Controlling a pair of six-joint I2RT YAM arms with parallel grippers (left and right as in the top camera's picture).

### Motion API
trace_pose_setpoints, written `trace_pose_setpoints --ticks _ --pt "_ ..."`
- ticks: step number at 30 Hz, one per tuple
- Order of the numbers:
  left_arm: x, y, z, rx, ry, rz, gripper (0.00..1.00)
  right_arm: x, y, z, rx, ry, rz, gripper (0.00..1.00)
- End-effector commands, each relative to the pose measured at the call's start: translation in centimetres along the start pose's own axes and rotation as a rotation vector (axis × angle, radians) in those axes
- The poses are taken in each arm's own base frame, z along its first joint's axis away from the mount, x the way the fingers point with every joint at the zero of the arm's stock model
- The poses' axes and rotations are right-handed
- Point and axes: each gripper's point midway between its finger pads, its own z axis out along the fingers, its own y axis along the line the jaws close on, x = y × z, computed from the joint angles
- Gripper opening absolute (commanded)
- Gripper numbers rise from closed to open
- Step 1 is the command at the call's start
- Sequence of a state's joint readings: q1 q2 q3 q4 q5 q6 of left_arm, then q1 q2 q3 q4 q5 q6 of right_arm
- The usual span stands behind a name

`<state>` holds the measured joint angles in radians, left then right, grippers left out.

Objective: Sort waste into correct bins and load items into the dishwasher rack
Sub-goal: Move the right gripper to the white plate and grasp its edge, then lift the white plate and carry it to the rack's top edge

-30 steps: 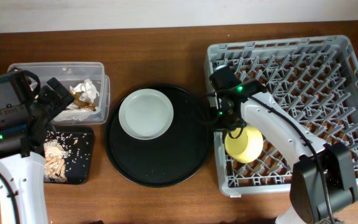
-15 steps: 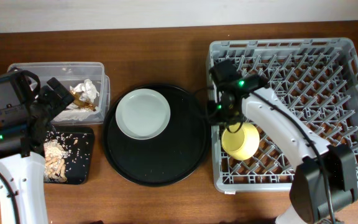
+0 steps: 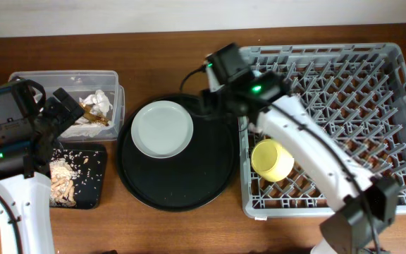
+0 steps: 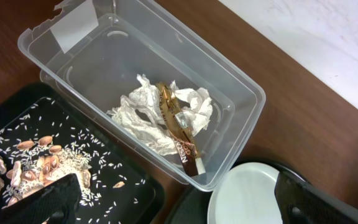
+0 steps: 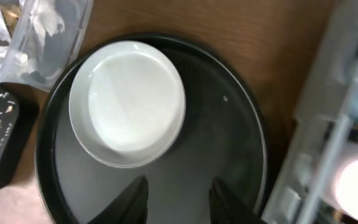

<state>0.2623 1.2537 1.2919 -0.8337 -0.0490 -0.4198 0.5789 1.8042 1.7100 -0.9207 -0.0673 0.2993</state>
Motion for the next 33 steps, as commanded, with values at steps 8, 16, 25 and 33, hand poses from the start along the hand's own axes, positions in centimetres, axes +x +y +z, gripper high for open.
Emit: trace_pose_setpoints --ticks 8,16,25,33 --pt "-0.5 -0.1 -0.4 0.010 -0.014 -0.007 0.99 2.5 0.5 11.9 0.116 0.077 -0.079 0.36" --pt "-0.5 -0.1 -0.4 0.010 -0.014 -0.007 0.99 6.9 -0.1 19.4 0.101 0.207 -0.080 0.35" --pt "-0.5 -0.1 -0.4 0.010 -0.014 -0.007 0.99 1.3 -0.1 15.4 0.084 0.092 -0.075 0.04" --pt "-0.5 -0.1 -0.4 0.010 -0.014 -0.007 0.99 -10.3 -7.8 -6.1 0.539 -0.288 -0.076 0.04"
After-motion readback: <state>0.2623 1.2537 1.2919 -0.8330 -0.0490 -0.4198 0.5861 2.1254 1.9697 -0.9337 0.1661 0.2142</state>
